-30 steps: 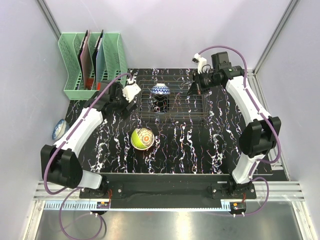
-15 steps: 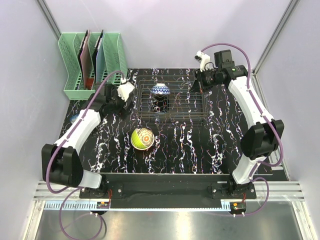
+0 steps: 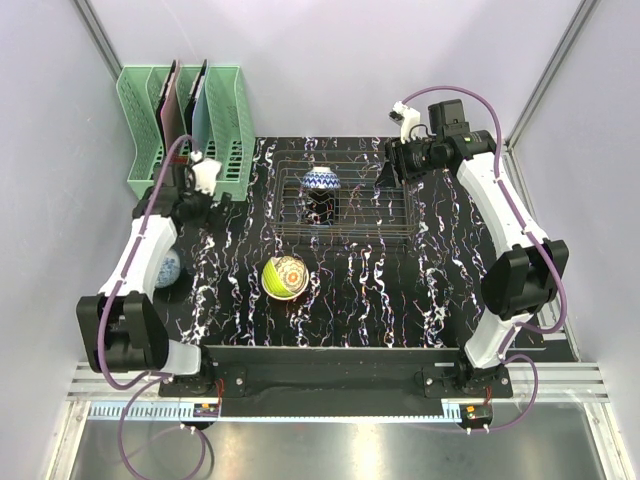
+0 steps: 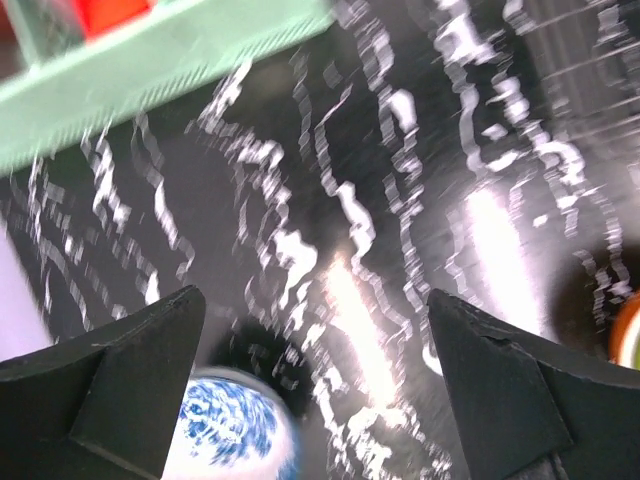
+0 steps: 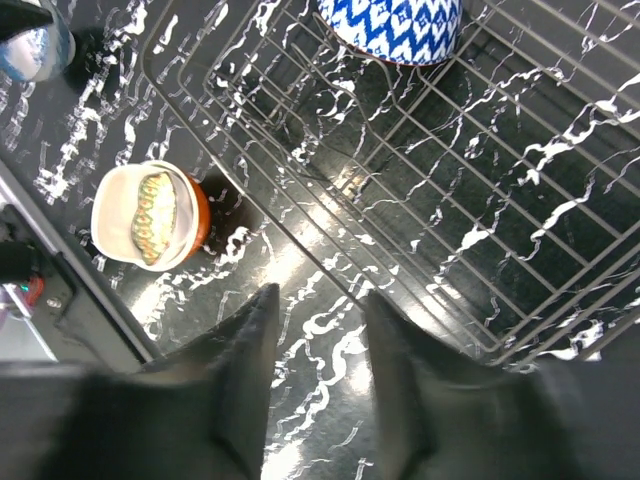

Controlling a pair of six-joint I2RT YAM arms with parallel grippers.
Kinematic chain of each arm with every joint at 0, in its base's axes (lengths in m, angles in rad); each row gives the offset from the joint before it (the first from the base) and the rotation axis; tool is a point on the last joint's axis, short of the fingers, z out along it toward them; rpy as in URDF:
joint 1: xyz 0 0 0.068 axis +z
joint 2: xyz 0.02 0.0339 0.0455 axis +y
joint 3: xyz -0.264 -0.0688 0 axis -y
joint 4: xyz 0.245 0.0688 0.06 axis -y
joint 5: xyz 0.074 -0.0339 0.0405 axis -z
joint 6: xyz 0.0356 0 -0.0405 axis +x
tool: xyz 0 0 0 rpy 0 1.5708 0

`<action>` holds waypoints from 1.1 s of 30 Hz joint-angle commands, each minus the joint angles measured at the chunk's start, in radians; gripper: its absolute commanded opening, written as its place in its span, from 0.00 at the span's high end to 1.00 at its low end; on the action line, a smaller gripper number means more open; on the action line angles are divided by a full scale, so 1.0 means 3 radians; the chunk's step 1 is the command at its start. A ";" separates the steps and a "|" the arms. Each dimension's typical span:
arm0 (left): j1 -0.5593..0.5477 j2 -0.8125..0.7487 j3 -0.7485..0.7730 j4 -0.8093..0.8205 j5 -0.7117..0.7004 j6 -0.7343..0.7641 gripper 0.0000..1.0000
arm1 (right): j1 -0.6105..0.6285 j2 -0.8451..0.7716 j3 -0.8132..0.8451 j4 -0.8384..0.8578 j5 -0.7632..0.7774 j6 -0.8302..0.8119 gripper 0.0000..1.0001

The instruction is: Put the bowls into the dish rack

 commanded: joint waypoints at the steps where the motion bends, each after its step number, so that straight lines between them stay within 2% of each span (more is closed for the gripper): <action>1: 0.0287 -0.0189 -0.0072 -0.0181 -0.0091 -0.0050 0.01 | -0.0013 -0.0175 0.0157 0.0067 -0.0075 -0.0025 0.42; 2: 0.0338 -0.0230 -0.0103 -0.0192 -0.0106 -0.0055 0.01 | -0.0013 -0.0175 0.0152 0.0067 -0.0096 -0.0020 0.35; 6: 0.0655 -0.0322 -0.0226 -0.0253 -0.0122 -0.0060 0.01 | -0.0013 -0.0196 0.0141 0.0052 -0.0101 -0.0046 0.22; 9: 0.0946 -0.0399 -0.0323 -0.0268 -0.0030 -0.0055 0.01 | -0.0013 -0.0196 0.0162 0.0036 -0.0121 -0.0056 0.17; 12: 0.1248 -0.0471 -0.0395 -0.0294 0.0118 -0.0035 0.01 | -0.0013 -0.0190 0.0187 0.0026 -0.0152 -0.0051 0.16; 18: 0.1616 -0.0502 -0.0497 -0.0279 0.0134 0.0088 0.01 | -0.0013 -0.0206 0.0162 0.0016 -0.0188 -0.0056 0.16; 33: 0.2051 0.0255 -0.0364 -0.0033 0.0272 0.0246 0.01 | -0.0018 -0.0267 0.0060 0.0016 -0.0239 -0.0097 0.16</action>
